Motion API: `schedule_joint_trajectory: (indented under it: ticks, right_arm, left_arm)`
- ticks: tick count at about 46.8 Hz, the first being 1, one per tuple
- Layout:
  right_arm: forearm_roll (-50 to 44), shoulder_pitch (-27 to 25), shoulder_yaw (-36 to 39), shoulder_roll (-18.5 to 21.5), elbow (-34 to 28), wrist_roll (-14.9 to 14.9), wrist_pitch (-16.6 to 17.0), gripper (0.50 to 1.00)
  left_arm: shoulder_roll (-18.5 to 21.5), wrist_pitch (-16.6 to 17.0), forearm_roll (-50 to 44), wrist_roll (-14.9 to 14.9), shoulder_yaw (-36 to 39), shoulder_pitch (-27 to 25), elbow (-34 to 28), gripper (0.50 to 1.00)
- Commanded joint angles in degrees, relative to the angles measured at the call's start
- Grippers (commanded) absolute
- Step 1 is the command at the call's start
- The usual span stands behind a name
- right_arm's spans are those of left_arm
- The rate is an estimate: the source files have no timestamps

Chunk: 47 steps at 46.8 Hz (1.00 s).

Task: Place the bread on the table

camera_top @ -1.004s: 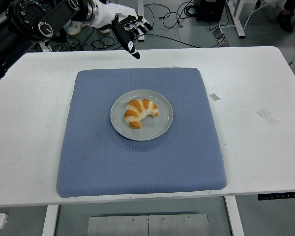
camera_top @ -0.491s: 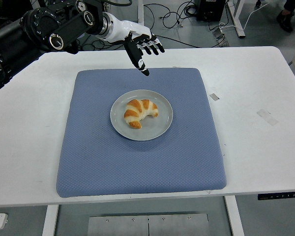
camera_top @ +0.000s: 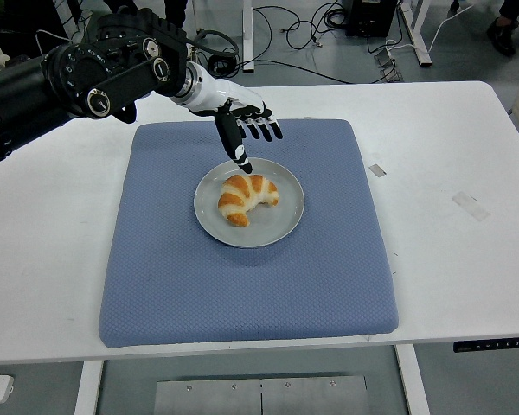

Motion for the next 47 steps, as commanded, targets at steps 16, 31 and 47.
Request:
schedule_joint_trajectory:
  ticks: [16,31,47]
  right_arm:
    - [0.01,1.05,0.0,0.0,0.0,-0.05,0.01,1.0]
    - [0.01,1.05,0.0,0.0,0.0,-0.05,0.01,1.0]
    - [0.01,1.05,0.0,0.0,0.0,-0.05,0.01,1.0]
  left_arm:
    - [2.36,0.63,-0.05,-0.03,-0.06,2.99,-3.89,0.883]
    - [2.36,3.01,-0.14,-0.03,-0.15,3.79,-5.48,0.884]
    - [2.53,5.55,-0.32,-0.2,-0.59,6.34,-5.48,0.883]
